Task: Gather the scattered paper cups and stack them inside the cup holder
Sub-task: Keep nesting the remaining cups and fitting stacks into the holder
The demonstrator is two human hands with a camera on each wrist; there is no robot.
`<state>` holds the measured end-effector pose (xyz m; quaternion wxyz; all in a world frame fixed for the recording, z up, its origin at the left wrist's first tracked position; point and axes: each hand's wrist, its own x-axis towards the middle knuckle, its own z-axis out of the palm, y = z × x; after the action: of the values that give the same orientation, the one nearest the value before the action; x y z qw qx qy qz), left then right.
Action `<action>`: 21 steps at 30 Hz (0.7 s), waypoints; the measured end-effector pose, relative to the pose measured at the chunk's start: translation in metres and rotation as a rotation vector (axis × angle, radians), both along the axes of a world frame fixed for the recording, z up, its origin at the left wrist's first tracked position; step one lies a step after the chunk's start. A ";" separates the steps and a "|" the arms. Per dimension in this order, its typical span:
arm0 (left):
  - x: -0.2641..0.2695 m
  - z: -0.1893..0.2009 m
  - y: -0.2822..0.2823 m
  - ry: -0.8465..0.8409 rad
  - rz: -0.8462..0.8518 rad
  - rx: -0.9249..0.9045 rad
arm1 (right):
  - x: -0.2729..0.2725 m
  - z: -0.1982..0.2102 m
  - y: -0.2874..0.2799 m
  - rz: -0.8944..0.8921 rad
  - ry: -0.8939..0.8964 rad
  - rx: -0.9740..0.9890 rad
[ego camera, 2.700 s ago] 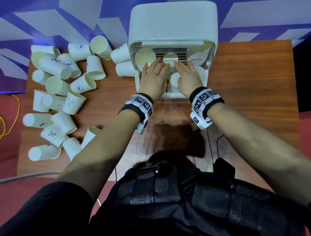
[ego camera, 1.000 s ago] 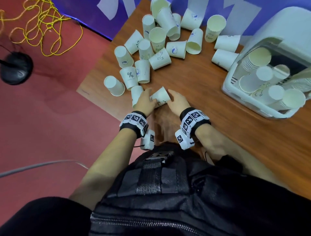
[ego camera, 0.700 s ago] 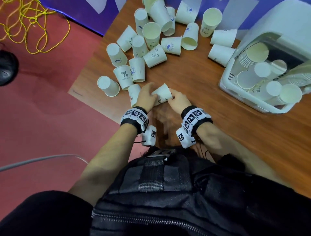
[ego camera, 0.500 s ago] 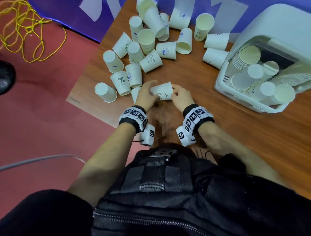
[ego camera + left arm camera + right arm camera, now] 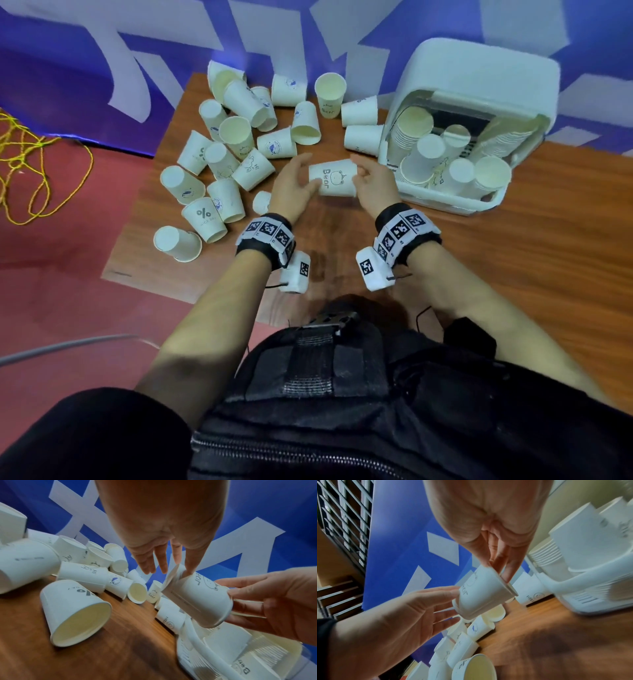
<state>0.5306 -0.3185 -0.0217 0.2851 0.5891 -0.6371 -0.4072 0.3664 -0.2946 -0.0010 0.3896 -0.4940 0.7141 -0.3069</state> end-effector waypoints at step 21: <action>-0.155 0.044 -0.012 0.083 -0.266 -0.016 | -0.141 0.029 0.044 -0.261 -0.043 -0.056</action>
<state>0.3758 -0.3308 0.0223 0.2593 0.4798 -0.7004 -0.4604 0.2256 -0.2506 0.0277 0.3478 -0.4010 0.7550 -0.3851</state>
